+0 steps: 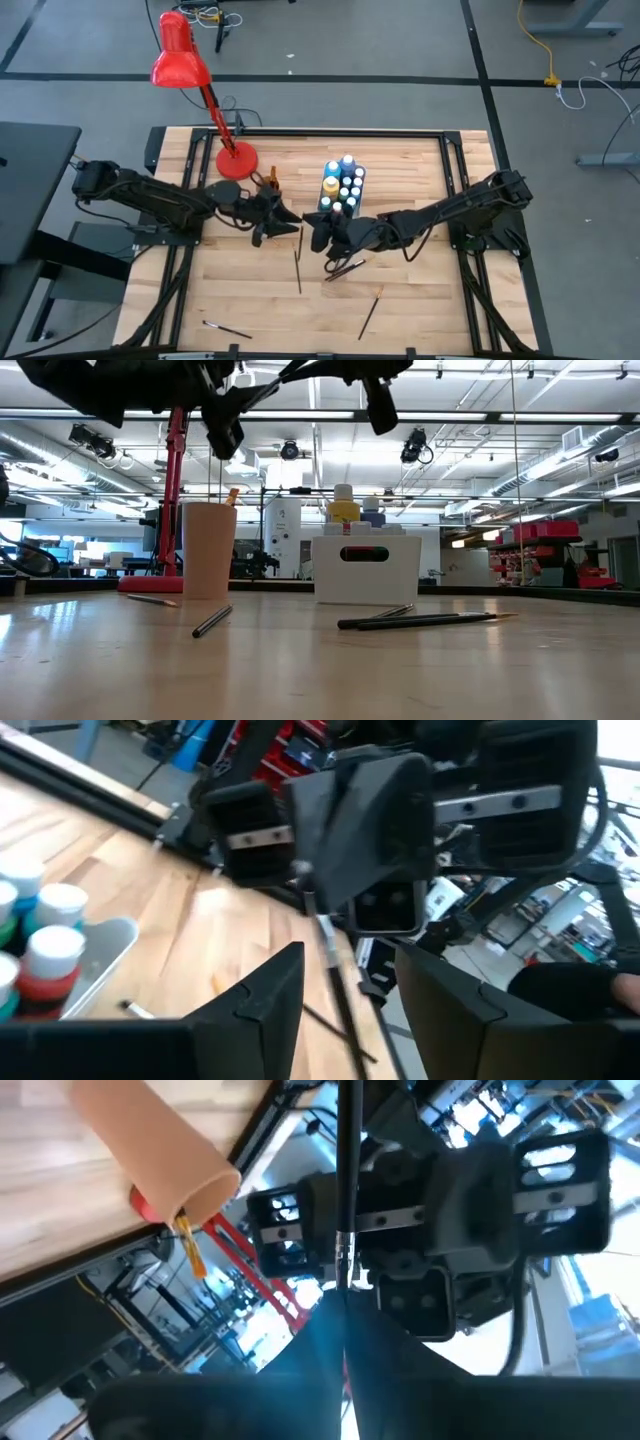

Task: Pick & Place Paint Supplies
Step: Put the white paint brush into the orange cup

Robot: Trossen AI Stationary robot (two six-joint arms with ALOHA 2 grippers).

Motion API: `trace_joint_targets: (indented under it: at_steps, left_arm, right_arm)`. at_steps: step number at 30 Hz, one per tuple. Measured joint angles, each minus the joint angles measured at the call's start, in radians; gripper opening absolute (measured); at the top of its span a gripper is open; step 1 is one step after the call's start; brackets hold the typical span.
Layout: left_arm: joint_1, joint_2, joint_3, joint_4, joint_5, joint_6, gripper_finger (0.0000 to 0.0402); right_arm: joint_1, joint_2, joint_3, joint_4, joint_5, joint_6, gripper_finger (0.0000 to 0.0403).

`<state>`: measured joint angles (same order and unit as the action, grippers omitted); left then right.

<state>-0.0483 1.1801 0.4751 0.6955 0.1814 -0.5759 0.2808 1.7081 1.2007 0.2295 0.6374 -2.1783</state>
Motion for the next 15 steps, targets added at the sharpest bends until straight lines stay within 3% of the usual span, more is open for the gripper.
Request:
trace_joint_targets:
  at_steps: [15]
  left_arm:
    - [0.000,0.000,0.013,-0.001,0.019,-0.006,0.0158]
  right_arm:
    - [-0.045,0.000,0.000,0.133,-0.051,-0.025,0.0001]
